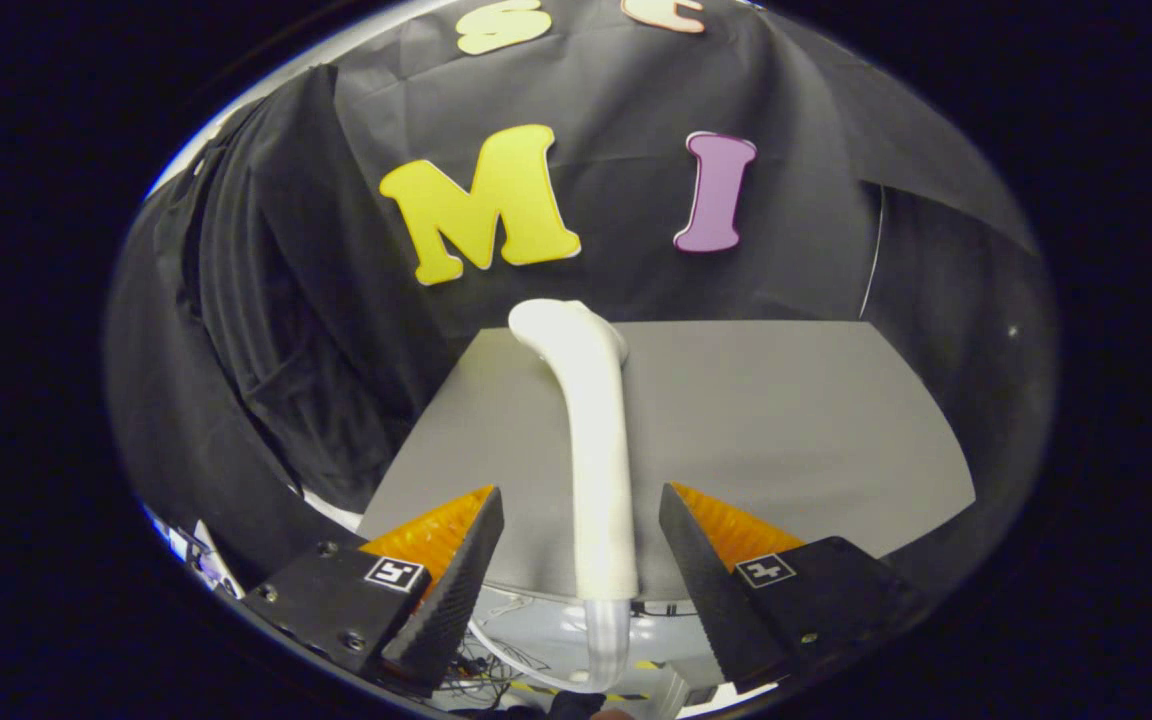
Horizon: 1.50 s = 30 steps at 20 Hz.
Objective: Iron the clothes twice with a garment steamer, once on the left side and once on the right side.
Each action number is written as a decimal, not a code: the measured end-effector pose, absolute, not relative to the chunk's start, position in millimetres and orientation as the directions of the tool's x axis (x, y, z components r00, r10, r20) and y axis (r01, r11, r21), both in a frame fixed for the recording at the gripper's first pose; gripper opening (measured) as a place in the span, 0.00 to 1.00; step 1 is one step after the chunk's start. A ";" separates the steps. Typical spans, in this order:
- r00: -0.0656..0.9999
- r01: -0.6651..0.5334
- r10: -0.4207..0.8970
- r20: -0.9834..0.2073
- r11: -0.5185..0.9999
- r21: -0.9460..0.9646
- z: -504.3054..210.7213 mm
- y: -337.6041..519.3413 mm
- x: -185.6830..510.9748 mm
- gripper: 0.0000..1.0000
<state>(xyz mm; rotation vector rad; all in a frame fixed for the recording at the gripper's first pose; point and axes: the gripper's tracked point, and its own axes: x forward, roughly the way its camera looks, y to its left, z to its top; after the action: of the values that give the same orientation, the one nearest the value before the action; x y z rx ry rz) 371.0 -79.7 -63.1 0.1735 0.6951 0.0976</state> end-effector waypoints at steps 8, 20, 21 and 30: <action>0.645 -0.039 0.125 -0.754 0.991 0.131 -93.3 -93.5 387.0 0.87; 0.671 -0.009 0.083 -0.737 0.995 0.104 -95.2 -89.1 386.3 0.36; 0.673 0.001 0.080 -0.735 0.994 0.109 -95.7 -88.0 384.0 0.34; 0.701 0.053 0.057 -0.711 0.990 0.132 -96.1 -72.6 359.4 0.28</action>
<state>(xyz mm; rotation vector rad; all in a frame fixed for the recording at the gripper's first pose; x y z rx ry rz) 359.4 -72.6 -96.1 0.1463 0.7943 0.0026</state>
